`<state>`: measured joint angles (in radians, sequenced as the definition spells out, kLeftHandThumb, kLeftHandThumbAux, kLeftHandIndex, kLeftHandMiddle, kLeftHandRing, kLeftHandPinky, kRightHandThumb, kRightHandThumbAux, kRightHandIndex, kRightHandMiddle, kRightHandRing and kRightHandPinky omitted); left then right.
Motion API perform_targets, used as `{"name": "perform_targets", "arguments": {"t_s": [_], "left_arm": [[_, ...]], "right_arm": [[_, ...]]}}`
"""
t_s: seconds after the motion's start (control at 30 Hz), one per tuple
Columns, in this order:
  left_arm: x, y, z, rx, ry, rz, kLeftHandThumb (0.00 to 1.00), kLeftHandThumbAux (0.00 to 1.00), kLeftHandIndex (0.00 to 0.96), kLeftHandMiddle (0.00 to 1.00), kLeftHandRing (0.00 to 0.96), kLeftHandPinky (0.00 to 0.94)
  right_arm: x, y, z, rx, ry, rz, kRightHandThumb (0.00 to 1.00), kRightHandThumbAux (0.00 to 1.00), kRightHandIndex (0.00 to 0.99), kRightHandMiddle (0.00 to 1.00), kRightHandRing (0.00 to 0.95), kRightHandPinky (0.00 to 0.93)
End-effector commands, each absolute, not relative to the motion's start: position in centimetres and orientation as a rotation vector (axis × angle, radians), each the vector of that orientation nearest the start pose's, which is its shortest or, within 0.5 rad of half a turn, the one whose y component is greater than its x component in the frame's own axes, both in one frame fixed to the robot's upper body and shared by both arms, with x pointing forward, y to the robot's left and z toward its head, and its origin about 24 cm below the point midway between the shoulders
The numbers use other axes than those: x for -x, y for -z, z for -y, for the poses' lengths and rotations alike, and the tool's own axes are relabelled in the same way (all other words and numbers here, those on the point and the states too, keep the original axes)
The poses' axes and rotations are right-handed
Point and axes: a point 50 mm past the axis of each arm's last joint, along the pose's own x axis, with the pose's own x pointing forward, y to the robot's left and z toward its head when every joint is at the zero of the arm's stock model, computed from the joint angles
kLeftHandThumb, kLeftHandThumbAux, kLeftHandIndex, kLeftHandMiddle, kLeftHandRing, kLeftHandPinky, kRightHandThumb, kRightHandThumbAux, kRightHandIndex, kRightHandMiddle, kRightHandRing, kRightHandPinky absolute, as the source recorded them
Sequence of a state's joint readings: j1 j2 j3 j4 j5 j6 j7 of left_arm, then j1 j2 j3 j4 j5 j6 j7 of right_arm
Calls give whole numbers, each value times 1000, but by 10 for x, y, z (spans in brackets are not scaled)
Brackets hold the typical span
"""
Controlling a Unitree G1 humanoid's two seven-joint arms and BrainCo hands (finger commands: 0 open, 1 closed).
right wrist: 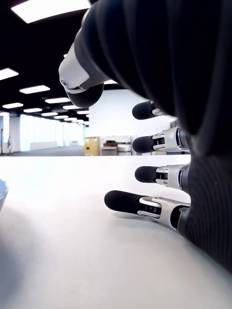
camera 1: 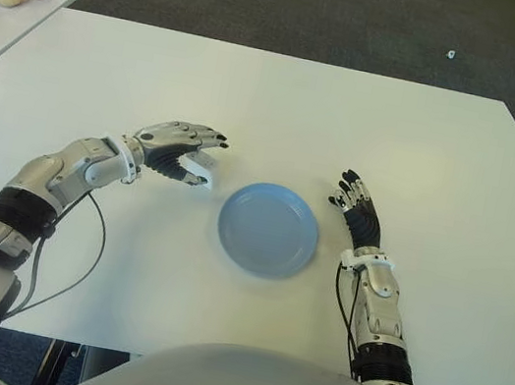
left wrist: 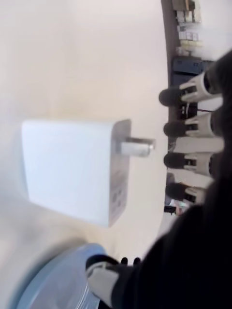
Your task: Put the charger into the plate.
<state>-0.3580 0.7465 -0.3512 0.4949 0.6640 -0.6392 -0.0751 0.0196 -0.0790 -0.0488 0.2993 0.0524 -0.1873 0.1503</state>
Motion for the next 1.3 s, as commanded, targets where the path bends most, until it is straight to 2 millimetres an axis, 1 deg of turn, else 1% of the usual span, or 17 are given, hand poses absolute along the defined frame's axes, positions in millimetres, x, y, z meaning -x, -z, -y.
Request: {"name": "perform_targets", "arguments": {"t_s": [0.03, 0.27, 0.47, 0.7, 0.87, 1.07, 1.3], "left_arm": [[-292, -57, -214, -1392, 686, 268, 328, 379, 69, 76, 79, 120], [-297, -56, -214, -1400, 672, 277, 320, 357, 78, 88, 84, 109], [-305, -57, -214, -1422, 675, 272, 340, 363, 83, 92, 88, 112], [-319, -59, -213, -1466, 684, 241, 469, 353, 84, 92, 90, 97], [-324, -61, -213, -1495, 695, 224, 504, 338, 82, 96, 97, 99], [-331, -65, -213, -1515, 713, 194, 500, 321, 80, 104, 106, 107], [-334, -68, -213, -1518, 737, 163, 460, 313, 76, 110, 106, 108]], "right_arm": [[-235, 21, 174, 16, -80, -179, 0, 585, 0, 0, 0, 0], [-235, 21, 174, 13, -80, -176, 0, 588, 0, 0, 0, 0], [-234, 21, 173, 13, -80, -175, 0, 592, 0, 0, 0, 0], [-234, 21, 173, 11, -78, -177, 0, 596, 0, 0, 0, 0], [-234, 21, 173, 9, -78, -175, 0, 597, 0, 0, 0, 0], [-234, 20, 172, 6, -78, -172, 0, 599, 0, 0, 0, 0], [-233, 19, 171, 5, -77, -173, 0, 598, 0, 0, 0, 0]]}}
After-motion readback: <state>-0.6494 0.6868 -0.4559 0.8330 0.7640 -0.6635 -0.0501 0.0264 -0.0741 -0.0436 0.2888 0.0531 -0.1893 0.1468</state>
